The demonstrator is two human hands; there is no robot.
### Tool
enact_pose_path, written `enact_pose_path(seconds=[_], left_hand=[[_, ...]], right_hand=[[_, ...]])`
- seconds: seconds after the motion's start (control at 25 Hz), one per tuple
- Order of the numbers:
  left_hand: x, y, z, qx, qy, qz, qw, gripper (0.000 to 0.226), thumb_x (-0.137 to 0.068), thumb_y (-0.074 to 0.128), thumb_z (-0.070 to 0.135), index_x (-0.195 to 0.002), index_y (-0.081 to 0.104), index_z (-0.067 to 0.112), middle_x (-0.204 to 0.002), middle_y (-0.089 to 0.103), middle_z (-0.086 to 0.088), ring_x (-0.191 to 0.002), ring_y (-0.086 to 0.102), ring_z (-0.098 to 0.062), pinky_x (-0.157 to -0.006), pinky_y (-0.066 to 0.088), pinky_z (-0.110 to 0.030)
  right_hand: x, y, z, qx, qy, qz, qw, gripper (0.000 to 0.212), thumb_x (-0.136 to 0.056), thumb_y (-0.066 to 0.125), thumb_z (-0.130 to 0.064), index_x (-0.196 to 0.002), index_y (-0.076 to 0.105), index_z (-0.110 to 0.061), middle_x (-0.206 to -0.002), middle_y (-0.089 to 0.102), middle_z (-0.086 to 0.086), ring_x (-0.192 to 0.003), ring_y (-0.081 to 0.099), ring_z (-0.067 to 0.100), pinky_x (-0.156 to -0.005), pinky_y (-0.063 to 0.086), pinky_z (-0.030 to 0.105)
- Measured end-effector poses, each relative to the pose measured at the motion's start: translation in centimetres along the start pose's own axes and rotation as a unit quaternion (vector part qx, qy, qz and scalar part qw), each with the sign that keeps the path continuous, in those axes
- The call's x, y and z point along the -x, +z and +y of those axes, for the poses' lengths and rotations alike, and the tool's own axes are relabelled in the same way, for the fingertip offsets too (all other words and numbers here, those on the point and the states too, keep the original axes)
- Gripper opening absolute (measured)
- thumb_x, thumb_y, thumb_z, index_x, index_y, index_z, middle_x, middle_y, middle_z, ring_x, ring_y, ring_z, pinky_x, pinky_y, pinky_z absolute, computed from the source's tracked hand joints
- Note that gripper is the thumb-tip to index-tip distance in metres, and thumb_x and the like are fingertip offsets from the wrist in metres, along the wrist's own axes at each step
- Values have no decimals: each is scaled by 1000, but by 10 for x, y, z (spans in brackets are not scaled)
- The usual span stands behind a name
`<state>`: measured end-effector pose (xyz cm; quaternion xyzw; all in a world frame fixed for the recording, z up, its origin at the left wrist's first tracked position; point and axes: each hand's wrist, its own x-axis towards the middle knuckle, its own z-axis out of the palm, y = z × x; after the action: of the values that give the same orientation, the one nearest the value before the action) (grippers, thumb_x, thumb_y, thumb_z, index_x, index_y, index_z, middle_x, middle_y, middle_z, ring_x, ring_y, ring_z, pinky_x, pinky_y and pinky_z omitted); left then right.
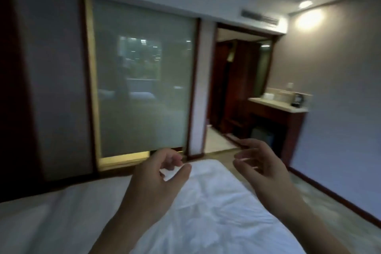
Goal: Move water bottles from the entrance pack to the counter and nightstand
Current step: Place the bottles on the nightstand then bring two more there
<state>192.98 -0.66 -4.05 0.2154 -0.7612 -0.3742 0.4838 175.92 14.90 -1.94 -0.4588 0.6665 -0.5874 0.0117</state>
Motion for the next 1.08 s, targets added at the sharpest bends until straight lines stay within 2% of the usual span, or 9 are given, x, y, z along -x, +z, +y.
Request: enact_pose_path(seconds=[0.08, 0.28, 0.36, 0.48, 0.56, 0.76, 0.88, 1.0, 1.08], left_hand=[[-16, 124, 42, 52, 25, -66, 996, 12, -76, 73, 34, -83, 66, 27, -82, 67, 19, -75, 60, 2, -68, 43, -24], [-16, 366, 149, 153, 93, -204, 962, 22, -71, 70, 46, -86, 66, 31, -88, 67, 20, -81, 59, 3, -66, 41, -12], [-11, 437, 183, 173, 111, -259, 944, 14, -76, 71, 41, -86, 66, 33, -90, 67, 16, -87, 60, 0, -72, 45, -21], [-10, 532, 226, 188, 151, -320, 916, 12, -81, 70, 38, -90, 65, 32, -97, 64, 14, -90, 59, -6, -73, 47, -27], [-14, 588, 244, 214, 171, -344, 898, 15, -80, 69, 41, -89, 64, 30, -94, 63, 15, -92, 59, -3, -76, 49, -29], [-31, 720, 273, 285, 197, -405, 846, 28, -71, 64, 53, -87, 64, 31, -95, 61, 29, -87, 59, 2, -71, 43, -23], [-41, 798, 295, 298, 218, -431, 823, 12, -83, 69, 39, -90, 63, 32, -92, 62, 23, -77, 57, -2, -69, 40, -23], [-42, 880, 315, 310, 226, -454, 804, 16, -82, 66, 45, -91, 63, 31, -93, 61, 23, -75, 55, -3, -68, 40, -21], [-33, 941, 327, 301, 229, -469, 798, 14, -83, 66, 42, -91, 63, 31, -92, 61, 22, -74, 55, -2, -68, 40, -20]], right_hand=[[2, -120, 42, 42, 26, 78, 996, 34, -84, 76, -19, -110, 61, -36, -92, 71, -4, -80, 67, 8, -71, 53, 22], [34, -353, 98, 132, 69, 235, 961, 36, -85, 74, -30, -116, 58, -36, -97, 71, -5, -82, 67, 5, -69, 51, 20], [45, -417, 107, 161, 87, 284, 941, 37, -84, 73, -32, -116, 57, -36, -98, 71, -8, -82, 67, 4, -70, 50, 20], [55, -494, 130, 193, 104, 348, 911, 36, -84, 74, -32, -115, 56, -36, -98, 71, -7, -82, 66, 6, -71, 50, 21], [59, -532, 150, 216, 119, 376, 893, 37, -83, 73, -33, -116, 56, -34, -99, 71, -7, -82, 66, 7, -70, 50, 21], [48, -615, 201, 269, 153, 430, 848, 39, -80, 73, -40, -116, 57, -37, -99, 71, -6, -84, 68, 7, -73, 53, 26], [35, -670, 227, 285, 170, 459, 824, 38, -81, 73, -36, -116, 57, -36, -99, 72, -5, -88, 68, 7, -78, 55, 29], [28, -728, 261, 291, 184, 473, 811, 36, -83, 73, -32, -115, 57, -39, -100, 70, -5, -90, 68, 7, -76, 55, 28], [29, -774, 294, 302, 197, 470, 806, 36, -83, 72, -34, -114, 56, -40, -101, 70, -5, -89, 67, 7, -76, 57, 32]])
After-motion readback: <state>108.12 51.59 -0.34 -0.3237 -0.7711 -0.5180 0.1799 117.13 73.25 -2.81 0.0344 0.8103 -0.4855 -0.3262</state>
